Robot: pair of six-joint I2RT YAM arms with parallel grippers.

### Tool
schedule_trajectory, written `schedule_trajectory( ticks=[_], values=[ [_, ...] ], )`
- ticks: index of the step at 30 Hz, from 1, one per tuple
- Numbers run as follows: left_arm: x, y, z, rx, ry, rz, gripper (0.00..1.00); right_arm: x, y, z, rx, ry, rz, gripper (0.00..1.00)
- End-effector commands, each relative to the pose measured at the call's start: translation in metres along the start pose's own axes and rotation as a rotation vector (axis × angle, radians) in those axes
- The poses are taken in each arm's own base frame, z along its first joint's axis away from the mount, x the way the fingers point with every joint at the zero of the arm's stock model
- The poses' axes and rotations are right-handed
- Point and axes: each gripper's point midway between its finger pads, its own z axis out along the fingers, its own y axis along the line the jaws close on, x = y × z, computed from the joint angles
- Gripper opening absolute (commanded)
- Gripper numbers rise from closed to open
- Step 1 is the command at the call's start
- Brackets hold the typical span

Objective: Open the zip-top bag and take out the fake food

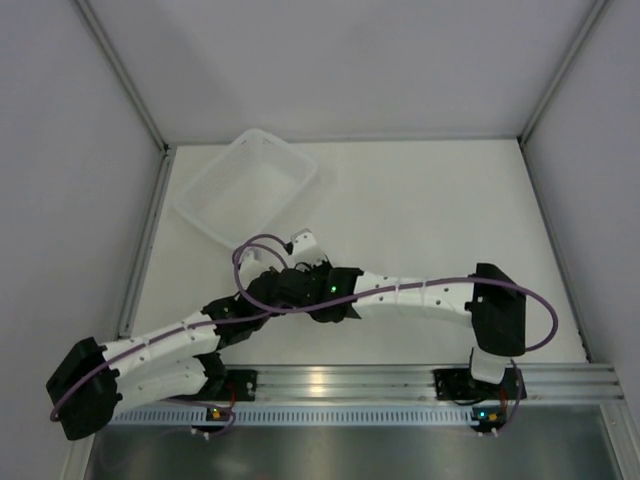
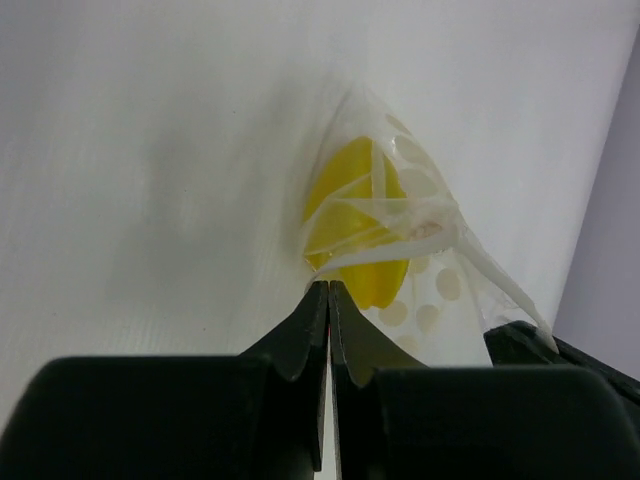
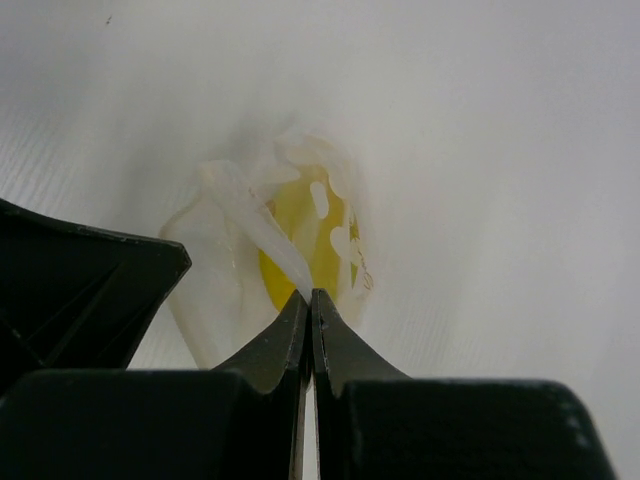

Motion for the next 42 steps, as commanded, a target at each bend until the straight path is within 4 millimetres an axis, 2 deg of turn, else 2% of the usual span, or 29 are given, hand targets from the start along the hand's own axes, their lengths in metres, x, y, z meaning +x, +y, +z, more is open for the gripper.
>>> schedule_trajectory(
  ticks=[1, 4, 9, 15, 16, 19, 23, 25, 28, 38, 42],
  values=[
    [-0.003, -0.022, -0.013, 0.089, 0.026, 0.006, 0.09, -0.010, -0.005, -0.005, 0.041, -0.027, 0.014, 0.00],
    [0.000, -0.048, -0.021, 0.158, 0.068, 0.046, 0.16, -0.008, -0.004, -0.005, 0.032, -0.035, 0.033, 0.00],
    [0.010, -0.065, -0.022, 0.175, 0.111, 0.073, 0.16, -0.010, -0.009, -0.004, 0.030, -0.047, 0.076, 0.00],
    [0.019, -0.092, -0.041, 0.247, 0.092, 0.074, 0.14, -0.006, -0.014, -0.003, 0.034, -0.062, 0.124, 0.00],
    [0.013, -0.094, -0.044, 0.255, 0.058, 0.061, 0.13, -0.006, -0.015, -0.002, 0.034, -0.066, 0.131, 0.00],
    [0.004, -0.094, -0.048, 0.263, 0.015, 0.032, 0.07, -0.005, -0.016, -0.005, 0.012, -0.076, 0.161, 0.00],
    [-0.004, -0.084, -0.043, 0.236, -0.037, 0.004, 0.07, -0.001, -0.017, -0.004, 0.010, -0.074, 0.182, 0.00],
    [-0.003, -0.074, -0.038, 0.209, -0.046, -0.018, 0.08, -0.001, -0.014, -0.004, -0.001, -0.079, 0.197, 0.00],
    [-0.003, -0.070, -0.033, 0.190, -0.060, -0.051, 0.08, 0.001, -0.011, -0.004, -0.029, -0.081, 0.221, 0.00],
    [-0.017, -0.103, -0.041, 0.252, -0.097, -0.094, 0.00, 0.008, -0.007, -0.002, -0.057, -0.091, 0.283, 0.00],
    [-0.014, -0.110, -0.038, 0.260, -0.085, -0.110, 0.00, 0.003, -0.009, -0.006, -0.071, -0.112, 0.318, 0.00]
  ],
)
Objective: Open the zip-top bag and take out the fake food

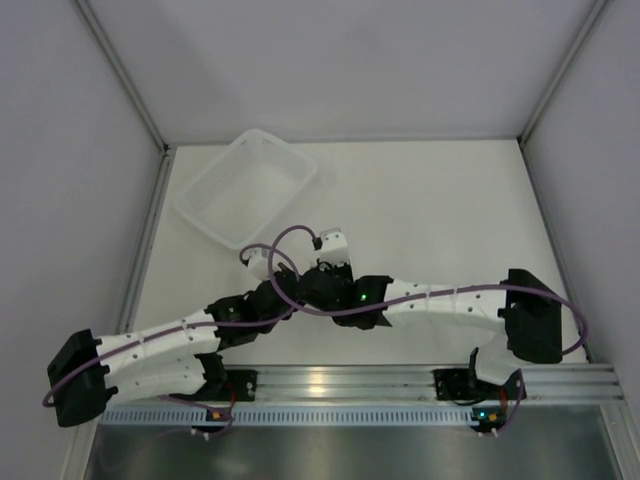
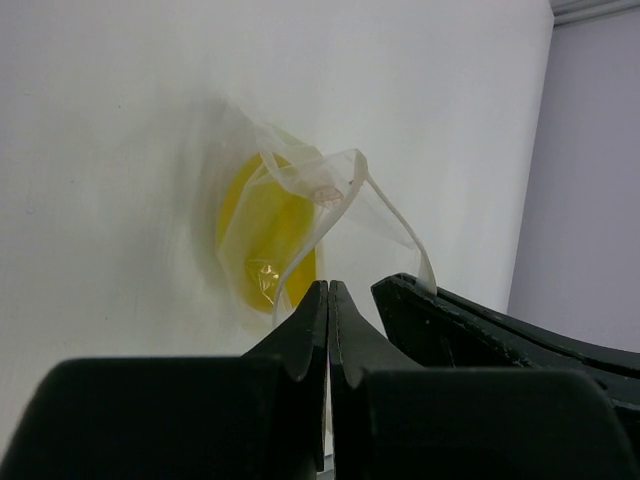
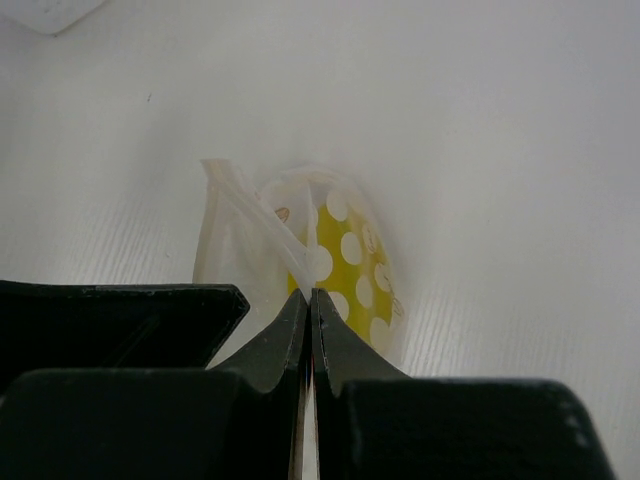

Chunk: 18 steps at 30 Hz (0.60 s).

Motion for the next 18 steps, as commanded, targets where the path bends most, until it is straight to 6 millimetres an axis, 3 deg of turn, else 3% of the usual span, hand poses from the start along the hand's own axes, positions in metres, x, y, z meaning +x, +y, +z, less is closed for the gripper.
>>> schedule_trajectory(
  ticks=[1, 14, 18],
  values=[
    [-0.018, -0.059, -0.004, 0.144, -0.047, -0.122, 0.00, -0.001, -0.004, -0.006, -0.005, -0.012, 0.027, 0.00],
    [-0.010, -0.071, 0.002, 0.230, -0.033, -0.168, 0.00, -0.016, 0.005, -0.024, -0.141, -0.040, 0.126, 0.00],
    [0.005, -0.065, 0.012, 0.196, 0.014, -0.163, 0.00, -0.017, 0.003, -0.024, -0.135, -0.047, 0.124, 0.00]
  ],
)
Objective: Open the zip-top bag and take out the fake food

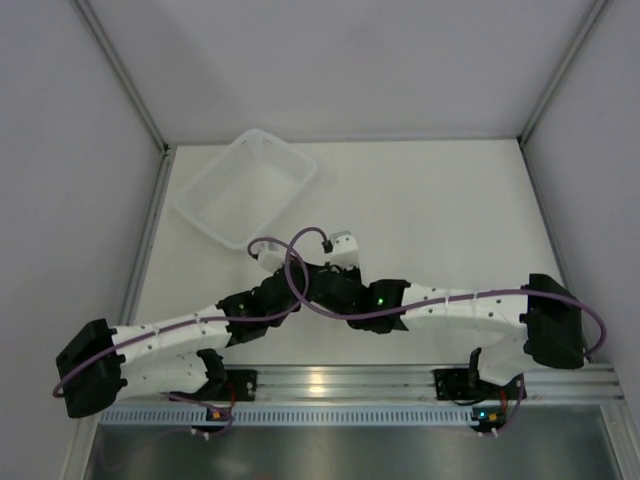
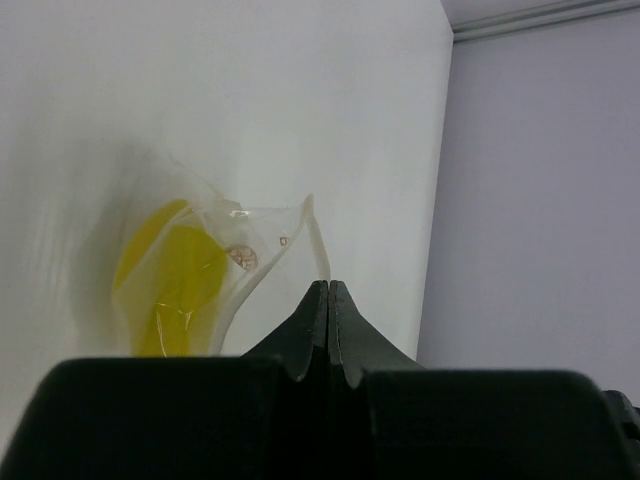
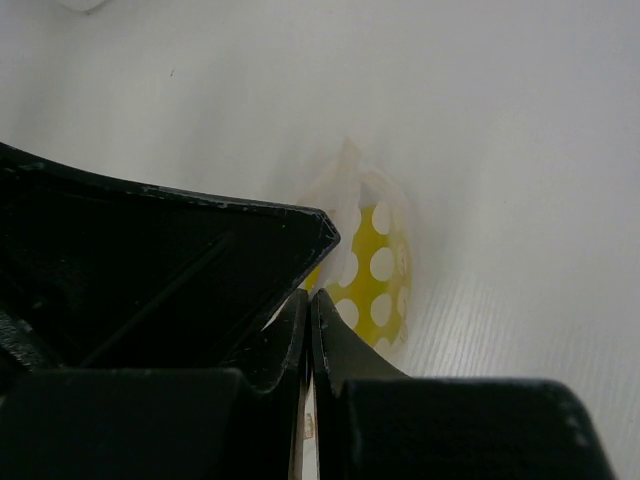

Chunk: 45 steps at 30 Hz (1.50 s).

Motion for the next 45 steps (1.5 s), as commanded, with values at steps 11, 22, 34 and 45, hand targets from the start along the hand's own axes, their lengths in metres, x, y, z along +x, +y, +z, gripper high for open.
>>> schedule_trajectory(
  ticks=[11, 22, 34, 45],
  values=[
    [0.009, 0.006, -0.001, 0.012, 0.000, -0.076, 0.00, -0.024, -0.019, 0.003, 0.043, -0.058, 0.067, 0.00],
    [0.023, 0.003, 0.000, 0.007, 0.010, -0.053, 0.00, -0.026, -0.039, 0.004, 0.078, -0.066, 0.066, 0.00],
    [0.037, -0.026, 0.023, 0.011, 0.013, 0.058, 0.00, -0.017, -0.037, 0.003, 0.024, -0.068, 0.095, 0.00],
    [0.078, 0.013, 0.050, -0.128, 0.116, 0.142, 0.00, -0.021, -0.058, -0.006, 0.070, -0.113, 0.104, 0.00]
  ],
)
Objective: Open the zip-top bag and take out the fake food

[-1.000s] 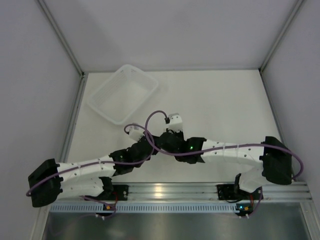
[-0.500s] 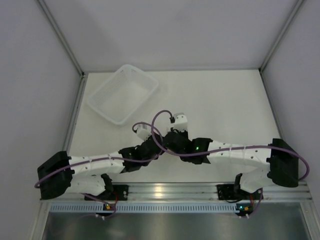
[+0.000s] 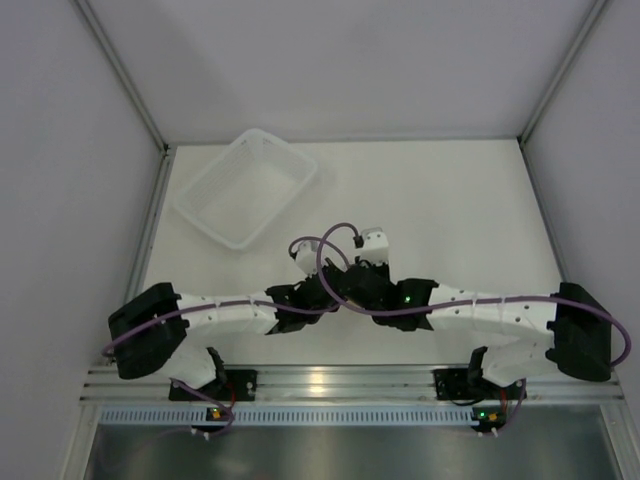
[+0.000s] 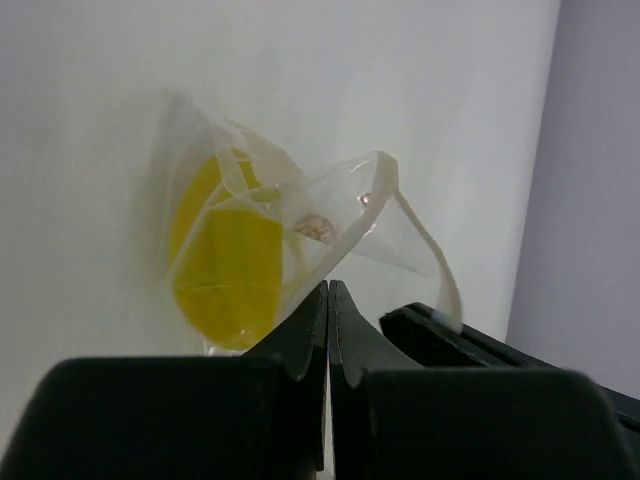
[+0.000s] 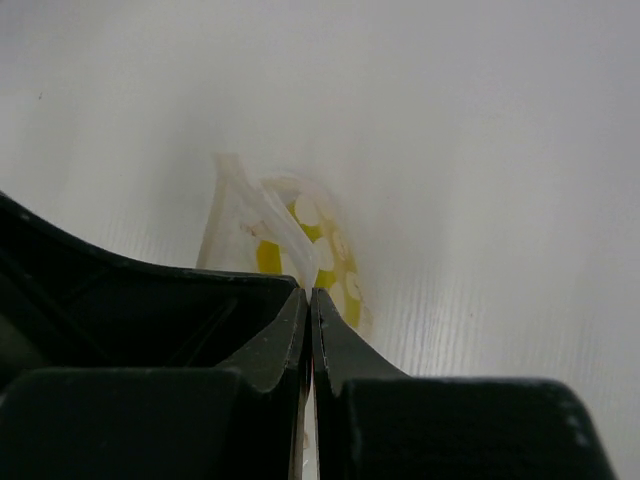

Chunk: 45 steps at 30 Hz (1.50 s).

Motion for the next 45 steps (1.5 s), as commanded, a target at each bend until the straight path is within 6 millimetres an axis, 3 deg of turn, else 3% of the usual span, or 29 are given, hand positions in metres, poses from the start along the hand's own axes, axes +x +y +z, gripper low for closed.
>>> schedule_trajectory(
  ticks=[1, 5, 12, 19, 22, 29, 32, 35, 39, 45],
  values=[
    [0.013, -0.002, 0.007, -0.005, 0.037, 0.008, 0.00, -0.027, 0.011, -0.009, -0.049, -0.081, 0.106, 0.00],
    [0.015, 0.006, 0.011, -0.031, 0.032, 0.032, 0.00, -0.028, 0.003, -0.010, -0.024, -0.094, 0.104, 0.00],
    [0.023, 0.040, 0.016, -0.125, 0.036, 0.074, 0.00, -0.038, -0.013, -0.018, -0.006, -0.133, 0.105, 0.00],
    [0.018, 0.072, 0.013, -0.209, 0.002, 0.082, 0.00, -0.032, -0.034, -0.021, 0.076, -0.113, -0.001, 0.00],
    [0.018, 0.069, 0.012, -0.198, 0.009, 0.084, 0.00, -0.024, -0.030, -0.018, 0.060, -0.084, -0.032, 0.00],
    [0.027, 0.031, 0.014, -0.125, 0.071, 0.110, 0.00, -0.006, -0.005, -0.011, -0.044, -0.028, -0.025, 0.00],
    [0.031, 0.027, 0.015, -0.120, 0.078, 0.109, 0.18, -0.007, -0.002, -0.012, -0.047, -0.035, -0.012, 0.00],
    [0.034, 0.019, 0.019, -0.110, 0.086, 0.114, 0.26, -0.007, -0.002, -0.012, -0.044, -0.041, 0.008, 0.00],
    [0.034, 0.012, 0.023, -0.101, 0.077, 0.133, 0.45, -0.004, -0.007, -0.016, -0.032, -0.037, -0.006, 0.00],
    [0.040, 0.017, 0.029, -0.109, 0.077, 0.123, 0.52, 0.004, -0.006, -0.026, -0.069, -0.051, 0.004, 0.00]
  ],
)
